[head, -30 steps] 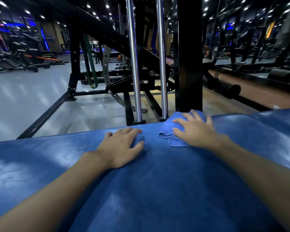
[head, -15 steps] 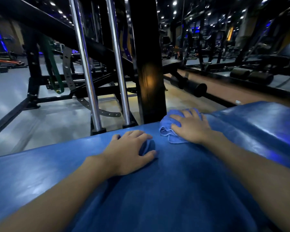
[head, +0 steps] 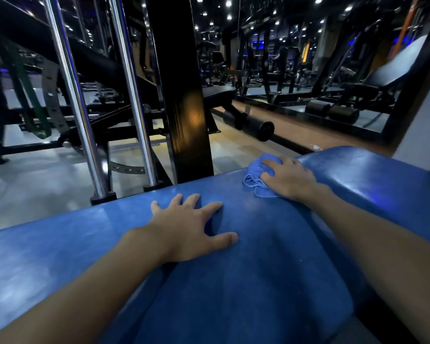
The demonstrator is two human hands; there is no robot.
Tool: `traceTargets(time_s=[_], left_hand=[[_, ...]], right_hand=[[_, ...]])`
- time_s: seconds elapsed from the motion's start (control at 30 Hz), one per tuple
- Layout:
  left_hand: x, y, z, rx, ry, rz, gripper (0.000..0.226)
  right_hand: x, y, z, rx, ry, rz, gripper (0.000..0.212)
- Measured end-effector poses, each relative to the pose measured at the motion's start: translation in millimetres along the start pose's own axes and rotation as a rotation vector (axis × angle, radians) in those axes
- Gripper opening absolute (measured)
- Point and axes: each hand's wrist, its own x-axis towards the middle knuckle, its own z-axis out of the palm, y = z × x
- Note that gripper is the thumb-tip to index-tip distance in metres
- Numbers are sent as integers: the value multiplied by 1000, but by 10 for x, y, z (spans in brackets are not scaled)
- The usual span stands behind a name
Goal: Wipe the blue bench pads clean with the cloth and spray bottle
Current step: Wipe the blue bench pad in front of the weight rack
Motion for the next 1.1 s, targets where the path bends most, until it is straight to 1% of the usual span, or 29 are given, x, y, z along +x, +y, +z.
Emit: traceTargets(time_s=[0.13, 0.27, 0.3, 0.37, 0.43, 0.57, 0.63, 0.8, 0.87, 0.9, 0.93, 1.03, 1.1], left_hand=[[-4, 14, -6, -2, -3, -4, 94], [-12, 14, 9, 1, 11, 3, 96], [-11, 16, 12, -3, 16, 4, 97], [-15, 19, 18, -8, 20, 6, 101], [-21, 19, 27, -9, 18, 6, 99], [-36, -20, -17, -42, 11, 15, 84], [-42, -54, -64, -67, 2, 24, 81], [-121, -145, -49, -137, 54, 44, 76], [-190, -187, -21, -143, 59, 45, 84], [-229, -224, -10, -133, 59, 37, 89], [-272, -277, 2, -113, 57, 18, 90], [-401, -479, 38, -80, 61, -50, 79], [-451, -562, 53, -79, 58, -50, 79]], right_hand=[[-208, 172, -51, 16, 4, 50, 43], [-416, 327, -128, -105, -13, 48, 47], [-446, 353, -167, -99, -17, 56, 48], [-467, 363, -211, -42, -20, 88, 58], [-487, 320, -145, -64, -4, 99, 66], [-521, 170, -63, -108, 27, 49, 54], [-557, 94, -62, -110, 30, 25, 54], [-660, -163, 26, -100, 8, -109, 53], [-698, -172, 29, -105, -12, -152, 55], [-711, -163, 22, -109, -26, -152, 57], [-723, -160, 15, -102, -36, -138, 58], [-737, -229, 8, -72, -30, -95, 58], [-758, -307, 10, -77, -30, -102, 56]])
